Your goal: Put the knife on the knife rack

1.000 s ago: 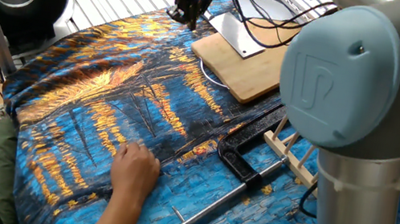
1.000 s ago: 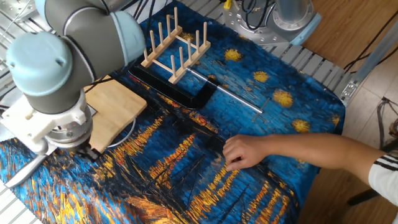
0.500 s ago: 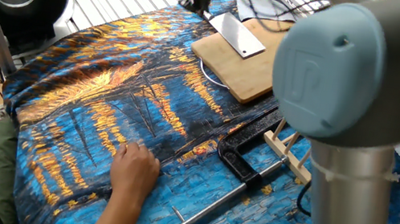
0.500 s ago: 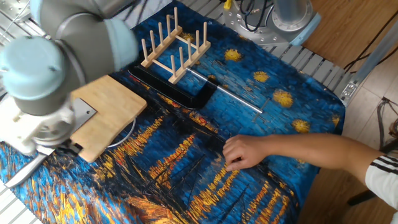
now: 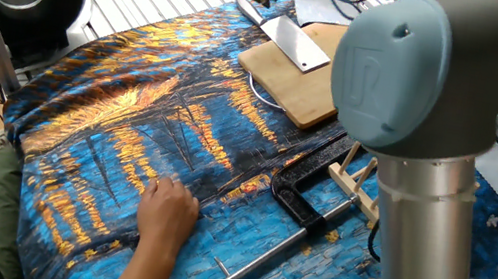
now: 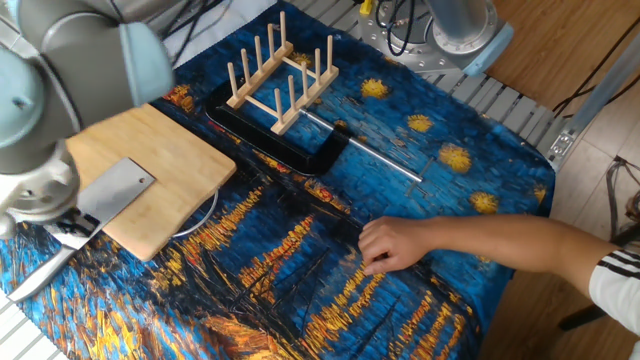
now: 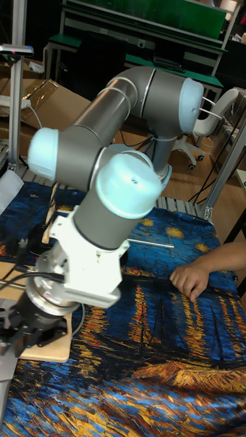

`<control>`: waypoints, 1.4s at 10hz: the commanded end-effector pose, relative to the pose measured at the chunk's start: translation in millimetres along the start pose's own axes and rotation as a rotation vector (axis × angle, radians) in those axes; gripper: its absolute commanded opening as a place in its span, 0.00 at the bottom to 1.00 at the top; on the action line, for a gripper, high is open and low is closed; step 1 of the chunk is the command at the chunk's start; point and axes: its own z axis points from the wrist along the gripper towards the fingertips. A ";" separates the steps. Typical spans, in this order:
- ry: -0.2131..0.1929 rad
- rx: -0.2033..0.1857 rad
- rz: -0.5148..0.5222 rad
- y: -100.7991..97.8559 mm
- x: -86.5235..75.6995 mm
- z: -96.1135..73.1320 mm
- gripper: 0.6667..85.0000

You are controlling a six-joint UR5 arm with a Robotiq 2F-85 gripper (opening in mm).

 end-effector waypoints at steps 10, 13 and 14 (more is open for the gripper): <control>0.054 0.006 0.159 -19.2 11.7 7.9 0.32; 0.066 0.001 0.048 -95.2 8.8 19.9 0.30; 0.073 -0.049 0.066 -89.3 11.3 20.0 0.34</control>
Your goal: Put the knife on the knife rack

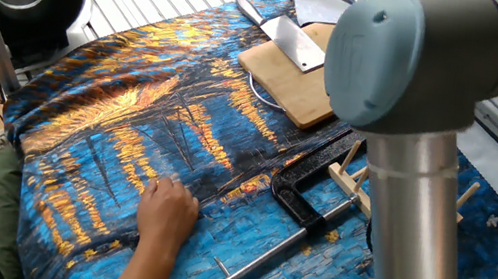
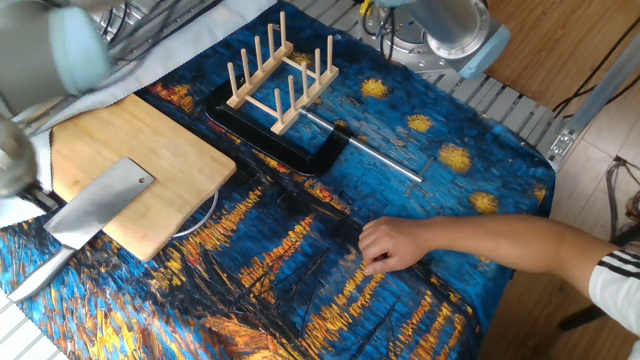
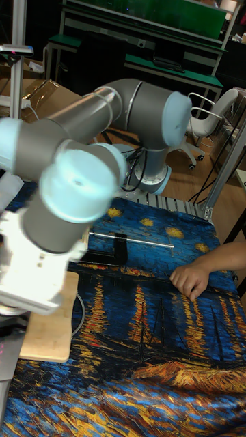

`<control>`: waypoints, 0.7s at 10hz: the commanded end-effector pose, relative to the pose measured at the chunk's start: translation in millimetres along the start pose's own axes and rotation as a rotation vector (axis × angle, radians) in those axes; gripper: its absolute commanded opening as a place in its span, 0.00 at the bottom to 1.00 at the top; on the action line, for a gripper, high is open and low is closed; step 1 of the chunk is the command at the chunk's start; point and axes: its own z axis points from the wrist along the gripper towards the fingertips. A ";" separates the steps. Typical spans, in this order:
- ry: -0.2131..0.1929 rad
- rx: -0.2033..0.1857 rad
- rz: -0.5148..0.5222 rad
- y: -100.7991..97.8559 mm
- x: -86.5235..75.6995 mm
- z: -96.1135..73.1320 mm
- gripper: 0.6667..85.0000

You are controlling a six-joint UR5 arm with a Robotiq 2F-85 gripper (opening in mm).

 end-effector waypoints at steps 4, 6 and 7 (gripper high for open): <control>-0.013 -0.074 0.016 -21.8 -6.6 5.3 0.30; -0.018 -0.102 0.015 -14.8 -7.7 4.6 0.30; -0.027 -0.104 0.006 -14.3 -10.2 4.5 0.29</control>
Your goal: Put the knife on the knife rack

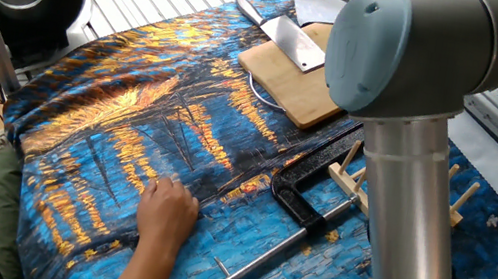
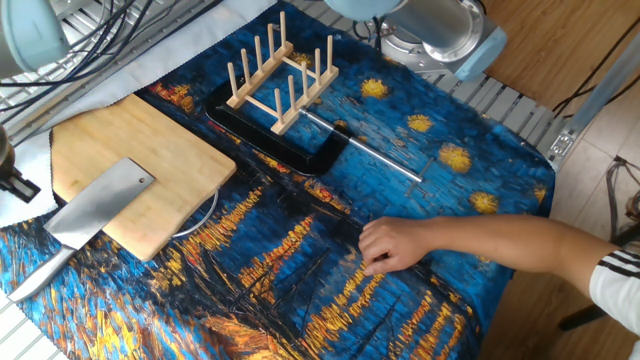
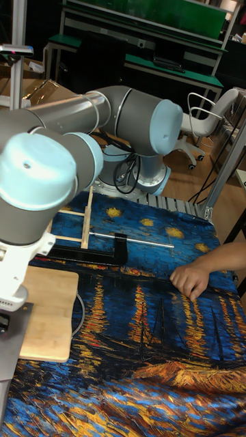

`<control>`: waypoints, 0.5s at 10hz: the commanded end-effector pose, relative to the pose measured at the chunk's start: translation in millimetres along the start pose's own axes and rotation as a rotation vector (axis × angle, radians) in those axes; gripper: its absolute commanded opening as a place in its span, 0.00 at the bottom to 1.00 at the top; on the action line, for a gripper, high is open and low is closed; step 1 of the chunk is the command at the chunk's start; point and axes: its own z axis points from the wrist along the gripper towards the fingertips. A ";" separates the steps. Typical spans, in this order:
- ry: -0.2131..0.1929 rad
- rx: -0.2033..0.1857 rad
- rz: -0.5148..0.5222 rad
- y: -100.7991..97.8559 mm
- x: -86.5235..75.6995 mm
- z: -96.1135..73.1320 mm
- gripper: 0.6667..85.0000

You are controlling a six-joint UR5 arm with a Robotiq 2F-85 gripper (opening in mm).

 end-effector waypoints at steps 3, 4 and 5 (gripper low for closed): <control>-0.030 -0.092 -0.046 19.0 -6.7 -0.7 0.28; -0.040 -0.101 -0.076 21.6 -8.9 -1.0 0.28; -0.059 -0.110 -0.083 24.3 -13.6 -1.5 0.27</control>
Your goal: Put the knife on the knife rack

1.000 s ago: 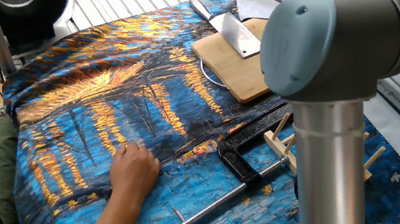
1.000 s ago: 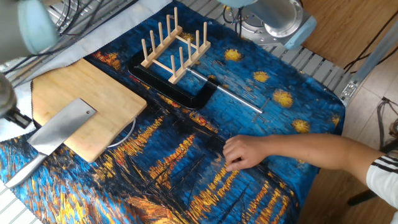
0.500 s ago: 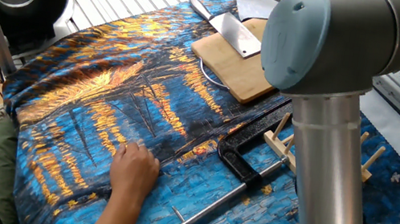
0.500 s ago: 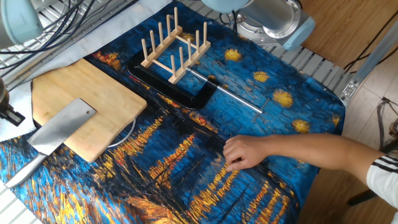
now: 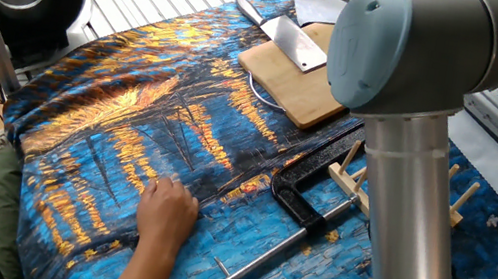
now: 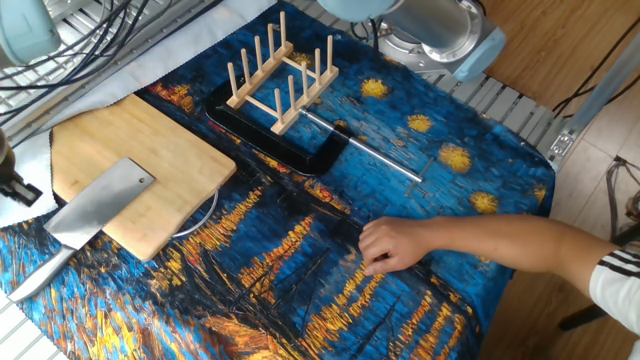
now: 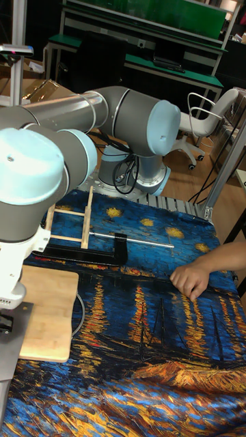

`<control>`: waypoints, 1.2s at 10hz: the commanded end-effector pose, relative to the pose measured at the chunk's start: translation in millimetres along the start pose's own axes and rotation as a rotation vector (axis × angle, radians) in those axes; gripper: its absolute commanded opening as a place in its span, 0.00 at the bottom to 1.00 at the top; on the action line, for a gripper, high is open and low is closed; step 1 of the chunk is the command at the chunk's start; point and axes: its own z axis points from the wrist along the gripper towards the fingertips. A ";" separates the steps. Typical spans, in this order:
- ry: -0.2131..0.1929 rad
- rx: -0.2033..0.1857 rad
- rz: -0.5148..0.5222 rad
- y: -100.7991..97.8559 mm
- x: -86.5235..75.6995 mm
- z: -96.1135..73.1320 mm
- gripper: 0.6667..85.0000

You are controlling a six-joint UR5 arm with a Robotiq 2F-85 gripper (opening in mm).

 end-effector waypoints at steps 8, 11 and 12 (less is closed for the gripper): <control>-0.050 -0.188 0.162 45.6 -16.1 -5.5 0.30; -0.039 -0.169 0.242 110.8 -33.8 -28.1 0.29; -0.038 -0.169 0.257 128.8 -40.1 -34.4 0.29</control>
